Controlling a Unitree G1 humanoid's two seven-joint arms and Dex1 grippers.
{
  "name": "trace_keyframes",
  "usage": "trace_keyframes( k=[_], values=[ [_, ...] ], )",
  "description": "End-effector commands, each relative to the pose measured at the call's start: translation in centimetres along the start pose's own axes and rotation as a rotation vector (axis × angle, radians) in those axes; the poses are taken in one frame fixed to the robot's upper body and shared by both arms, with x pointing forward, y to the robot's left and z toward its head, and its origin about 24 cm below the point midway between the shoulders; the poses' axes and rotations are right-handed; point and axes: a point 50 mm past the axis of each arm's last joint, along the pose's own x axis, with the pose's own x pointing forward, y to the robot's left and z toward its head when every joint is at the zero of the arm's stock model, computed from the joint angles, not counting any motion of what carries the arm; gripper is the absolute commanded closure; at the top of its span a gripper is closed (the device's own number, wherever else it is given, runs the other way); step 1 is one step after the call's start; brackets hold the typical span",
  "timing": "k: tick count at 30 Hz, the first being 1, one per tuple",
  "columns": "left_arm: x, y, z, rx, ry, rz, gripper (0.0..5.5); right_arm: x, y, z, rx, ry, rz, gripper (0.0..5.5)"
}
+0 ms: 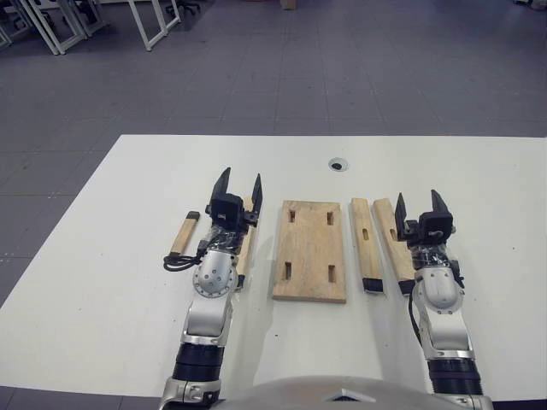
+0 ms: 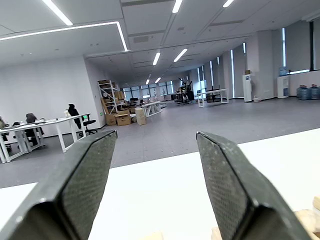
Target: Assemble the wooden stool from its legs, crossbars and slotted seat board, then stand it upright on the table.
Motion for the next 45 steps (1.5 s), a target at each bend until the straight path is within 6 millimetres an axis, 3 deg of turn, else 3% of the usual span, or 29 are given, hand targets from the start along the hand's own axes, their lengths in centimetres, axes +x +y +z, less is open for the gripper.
trace_keyframes(
  k=[1, 12, 17, 21, 24, 38, 45],
  values=[
    [0.1, 0.6, 0.1, 0.000, -0.005, 0.046, 2.55, 0.2, -0.2, 0.3, -0.011, -0.017, -0.013, 2.41],
    [0.1, 0.7, -0.4, 0.005, 0.019, 0.071, 2.55, 0.3, 0.1, 0.2, -0.025, -0.021, -0.002, 2.41],
    [-0.1, 0.8, -1.0, -0.069, 0.060, 0.097, 2.55, 0.1, 0.1, 0.2, 0.008, -0.030, -0.016, 2.41],
    [-0.1, 0.7, -0.9, -0.094, 0.052, 0.089, 2.55, 0.1, 1.7, 1.3, 0.172, -0.095, 0.097, 2.41],
    [-0.1, 0.5, -0.9, -0.102, 0.047, 0.079, 2.55, 0.1, 2.5, 1.7, 0.193, -0.113, 0.161, 2.41],
    [-0.1, 0.4, -0.8, -0.105, 0.043, 0.065, 2.55, 0.0, 1.1, 1.1, 0.091, -0.106, 0.043, 2.41],
    [-0.5, 0.7, -1.1, -0.097, 0.060, 0.081, 2.55, -3.6, -3.9, -2.1, -0.019, 0.185, -0.046, 2.41]
  ],
)
